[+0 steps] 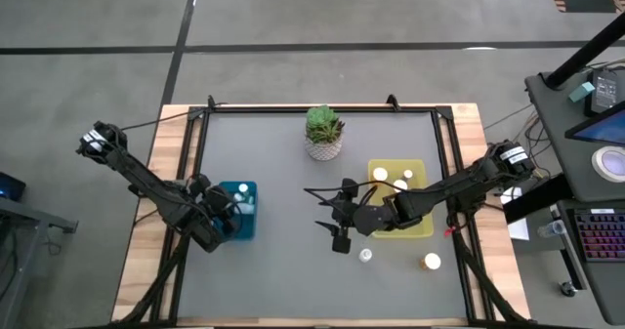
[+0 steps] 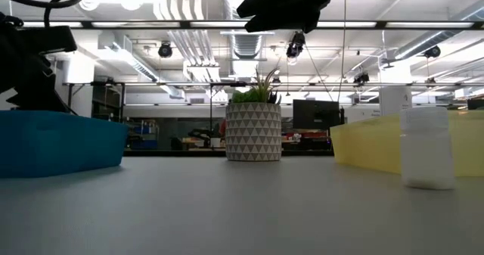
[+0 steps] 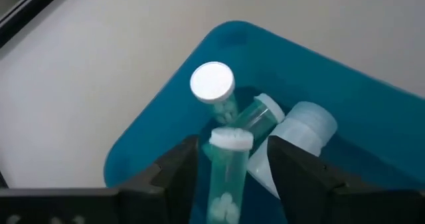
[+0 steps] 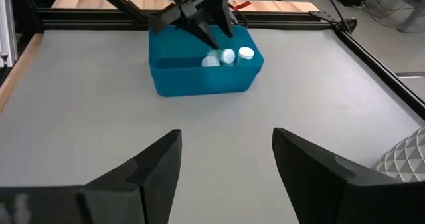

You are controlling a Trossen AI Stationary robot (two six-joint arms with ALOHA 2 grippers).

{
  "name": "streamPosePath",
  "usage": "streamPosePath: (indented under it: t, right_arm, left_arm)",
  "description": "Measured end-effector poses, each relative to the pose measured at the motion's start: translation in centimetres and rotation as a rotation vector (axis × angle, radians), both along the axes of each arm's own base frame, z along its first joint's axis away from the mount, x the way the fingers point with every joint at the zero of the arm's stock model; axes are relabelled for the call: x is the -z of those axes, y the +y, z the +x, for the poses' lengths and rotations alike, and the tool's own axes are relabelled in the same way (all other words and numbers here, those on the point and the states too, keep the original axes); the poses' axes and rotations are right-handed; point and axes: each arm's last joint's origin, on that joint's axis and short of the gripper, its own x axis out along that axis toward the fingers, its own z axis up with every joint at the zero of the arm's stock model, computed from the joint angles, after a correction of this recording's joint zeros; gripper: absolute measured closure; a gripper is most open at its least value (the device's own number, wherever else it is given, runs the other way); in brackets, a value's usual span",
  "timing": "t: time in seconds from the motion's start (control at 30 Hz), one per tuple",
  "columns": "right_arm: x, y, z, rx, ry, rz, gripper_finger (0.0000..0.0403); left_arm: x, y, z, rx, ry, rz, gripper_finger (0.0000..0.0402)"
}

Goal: Pick and place medicine bottles into bin by pill shape (circle, oval)
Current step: Put the blue tablet bottle into the left blue bin, then put the transparent pill bottle into the right yellow bin

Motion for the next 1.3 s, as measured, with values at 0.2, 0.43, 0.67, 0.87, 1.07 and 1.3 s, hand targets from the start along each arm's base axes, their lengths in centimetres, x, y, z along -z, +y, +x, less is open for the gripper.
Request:
streamPosePath:
  t: [0.2,0.43,0.67,0.87,1.07,1.3]
  right_arm:
    - [0.0,0.0,0.0,0.000,0.000,0.000,0.0174]
    - [0.1,0.0,-0.1,0.000,0.013,-0.004,0.0174]
    - [0.2,-0.1,-0.3,0.018,0.088,0.018,0.0174]
    - [-0.4,0.1,-0.9,0.013,0.260,0.146,0.0174]
    - [-0.8,0.9,-2.0,0.014,0.443,0.352,0.0174]
    - [-1.5,2.6,-3.2,0.058,0.588,0.590,0.0174]
  left_arm:
    - [-0.8,-0.3,0.4,0.007,-0.021,-0.022,0.0233]
    - [-3.2,-1.4,1.7,0.098,-0.063,-0.027,0.0233]
    - [-6.0,-3.2,4.0,0.313,-0.196,0.024,0.0233]
    - [-8.3,-4.7,5.9,0.513,-0.369,0.143,0.0233]
    - [-10.7,-5.5,6.9,0.641,-0.503,0.319,0.0233]
    - [-12.1,-5.4,7.4,0.677,-0.557,0.448,0.0233]
